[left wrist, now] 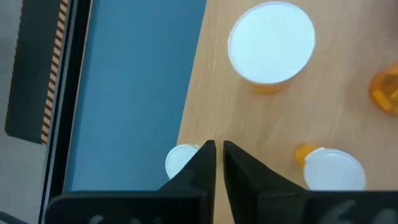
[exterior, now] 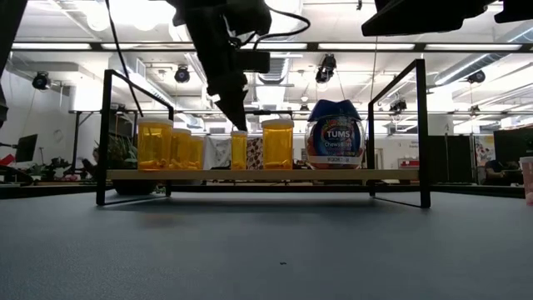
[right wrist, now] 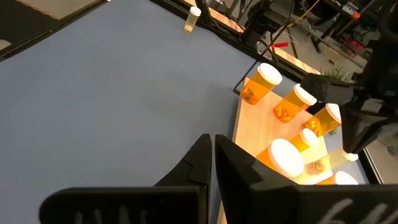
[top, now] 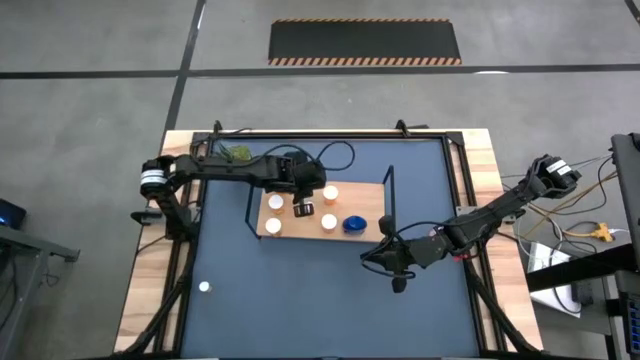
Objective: Pick and place medicine bottles onto shelf by color
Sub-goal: Put the yellow pill bottle on to the shelf aligned with the small orange pill bottle
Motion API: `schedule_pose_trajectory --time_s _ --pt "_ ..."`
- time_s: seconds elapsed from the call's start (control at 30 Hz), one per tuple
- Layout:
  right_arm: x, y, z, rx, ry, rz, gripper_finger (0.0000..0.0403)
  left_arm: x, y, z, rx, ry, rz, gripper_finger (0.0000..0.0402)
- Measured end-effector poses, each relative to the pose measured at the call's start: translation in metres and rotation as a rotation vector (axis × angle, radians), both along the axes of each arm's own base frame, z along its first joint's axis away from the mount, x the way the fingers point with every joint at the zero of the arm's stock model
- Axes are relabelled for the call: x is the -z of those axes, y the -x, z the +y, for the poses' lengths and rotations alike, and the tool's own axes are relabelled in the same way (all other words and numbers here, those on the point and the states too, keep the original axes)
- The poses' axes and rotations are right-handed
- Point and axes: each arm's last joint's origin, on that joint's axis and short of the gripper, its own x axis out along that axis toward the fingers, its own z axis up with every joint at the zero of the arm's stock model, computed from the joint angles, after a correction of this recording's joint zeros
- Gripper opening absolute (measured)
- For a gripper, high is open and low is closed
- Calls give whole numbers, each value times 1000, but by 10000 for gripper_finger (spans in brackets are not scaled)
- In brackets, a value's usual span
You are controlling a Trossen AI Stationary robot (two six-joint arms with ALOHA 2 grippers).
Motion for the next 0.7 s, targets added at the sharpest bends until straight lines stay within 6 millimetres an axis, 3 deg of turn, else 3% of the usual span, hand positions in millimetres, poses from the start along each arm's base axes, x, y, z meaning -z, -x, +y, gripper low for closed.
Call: schedule_pose_trajectory --time_s 0.3,0.7 --pt "0 0 0 0 0 0 13 -1 1 5 -19 -138 42 3" --pt "0 0 0 0 0 0 13 2 4 12 -21 -126 57 3"
